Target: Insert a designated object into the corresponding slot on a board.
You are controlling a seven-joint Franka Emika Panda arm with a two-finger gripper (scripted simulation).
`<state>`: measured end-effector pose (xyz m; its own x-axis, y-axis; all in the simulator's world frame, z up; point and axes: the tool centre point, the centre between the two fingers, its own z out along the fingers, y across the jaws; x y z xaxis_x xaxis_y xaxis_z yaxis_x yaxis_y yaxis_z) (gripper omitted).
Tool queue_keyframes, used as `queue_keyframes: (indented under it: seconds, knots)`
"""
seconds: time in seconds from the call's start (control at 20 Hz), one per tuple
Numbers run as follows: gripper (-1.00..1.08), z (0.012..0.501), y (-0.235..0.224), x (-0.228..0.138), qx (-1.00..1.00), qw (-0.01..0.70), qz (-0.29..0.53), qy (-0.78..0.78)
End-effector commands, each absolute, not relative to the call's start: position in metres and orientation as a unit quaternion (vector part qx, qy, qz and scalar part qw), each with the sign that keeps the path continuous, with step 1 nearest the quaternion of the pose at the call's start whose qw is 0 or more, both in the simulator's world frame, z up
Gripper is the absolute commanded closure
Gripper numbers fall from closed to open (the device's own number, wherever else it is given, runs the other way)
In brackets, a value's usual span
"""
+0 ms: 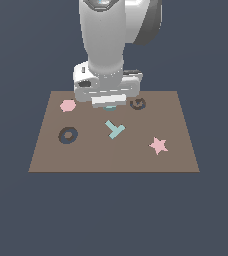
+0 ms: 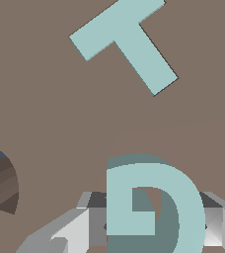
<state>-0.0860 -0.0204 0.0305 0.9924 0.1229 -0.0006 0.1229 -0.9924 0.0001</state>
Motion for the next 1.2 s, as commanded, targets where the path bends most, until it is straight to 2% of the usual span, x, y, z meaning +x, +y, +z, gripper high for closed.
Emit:
queue_keyframes:
  seconds: [0.0,0.55,1.15]
  knots:
    - [1.08,0.031,-0.02,-0.085,0.998,0.0,0.0,0.069]
    - [1.08,0.032,-0.009,-0.074,0.985,0.0,0.0,0.174]
    - [1.08,0.035,0.024,-0.06,0.912,0.0,0.0,0.409]
